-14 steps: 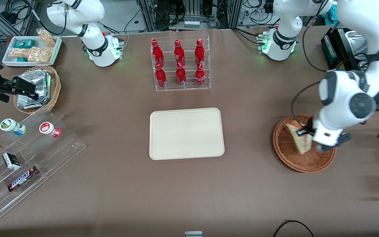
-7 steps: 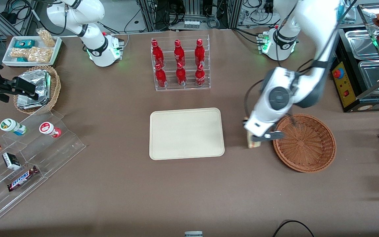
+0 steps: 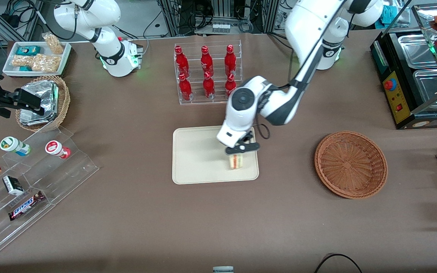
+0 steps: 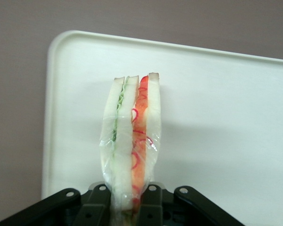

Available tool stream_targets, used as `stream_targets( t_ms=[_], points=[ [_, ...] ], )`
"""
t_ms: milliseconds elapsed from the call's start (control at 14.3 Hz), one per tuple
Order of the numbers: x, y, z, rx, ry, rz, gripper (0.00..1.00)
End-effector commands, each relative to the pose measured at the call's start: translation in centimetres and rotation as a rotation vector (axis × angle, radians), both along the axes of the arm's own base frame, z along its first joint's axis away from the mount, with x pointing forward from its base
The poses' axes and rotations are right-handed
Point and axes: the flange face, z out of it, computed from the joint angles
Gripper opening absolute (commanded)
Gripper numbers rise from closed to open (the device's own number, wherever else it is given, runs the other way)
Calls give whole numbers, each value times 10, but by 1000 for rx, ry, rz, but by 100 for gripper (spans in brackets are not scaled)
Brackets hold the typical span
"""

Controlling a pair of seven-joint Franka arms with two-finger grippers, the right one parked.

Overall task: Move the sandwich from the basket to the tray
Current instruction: 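Carry the sandwich over the cream tray and lower it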

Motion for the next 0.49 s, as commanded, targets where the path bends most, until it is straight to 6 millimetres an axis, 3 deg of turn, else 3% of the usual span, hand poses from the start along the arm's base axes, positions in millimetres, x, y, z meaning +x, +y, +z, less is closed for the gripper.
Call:
stream_targets(
  t_ms=[0, 420],
  points=[
    [-3, -33, -5, -1, -17, 12, 0],
    [-13, -63, -27, 25, -49, -40, 0]
  ],
)
